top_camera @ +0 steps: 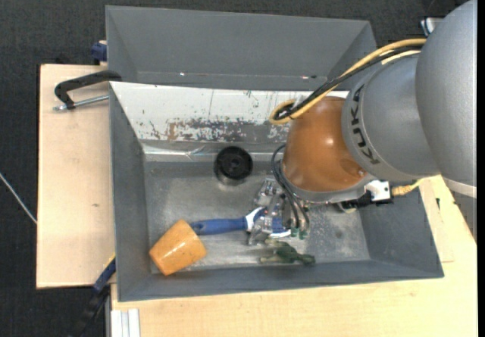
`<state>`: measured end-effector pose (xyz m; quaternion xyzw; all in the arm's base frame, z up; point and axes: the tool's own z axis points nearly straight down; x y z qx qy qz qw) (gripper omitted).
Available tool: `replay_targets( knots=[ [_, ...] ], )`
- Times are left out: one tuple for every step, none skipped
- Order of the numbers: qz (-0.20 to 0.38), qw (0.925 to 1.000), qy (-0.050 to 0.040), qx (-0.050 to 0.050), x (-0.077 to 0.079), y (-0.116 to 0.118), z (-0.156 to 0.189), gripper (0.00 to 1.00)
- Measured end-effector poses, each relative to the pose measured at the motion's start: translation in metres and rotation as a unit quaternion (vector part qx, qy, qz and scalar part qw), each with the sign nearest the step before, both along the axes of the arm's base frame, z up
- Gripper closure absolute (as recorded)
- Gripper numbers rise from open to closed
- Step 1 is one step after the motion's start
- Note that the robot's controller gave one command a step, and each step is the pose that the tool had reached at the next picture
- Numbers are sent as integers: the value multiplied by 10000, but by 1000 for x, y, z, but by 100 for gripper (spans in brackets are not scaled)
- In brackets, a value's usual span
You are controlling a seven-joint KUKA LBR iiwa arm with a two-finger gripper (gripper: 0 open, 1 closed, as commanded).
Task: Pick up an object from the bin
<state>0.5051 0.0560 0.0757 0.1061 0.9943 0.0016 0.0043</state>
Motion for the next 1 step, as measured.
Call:
replay_targets(
  knots=[
    [5,10000,-12,1,2,1,84,100]
  ],
)
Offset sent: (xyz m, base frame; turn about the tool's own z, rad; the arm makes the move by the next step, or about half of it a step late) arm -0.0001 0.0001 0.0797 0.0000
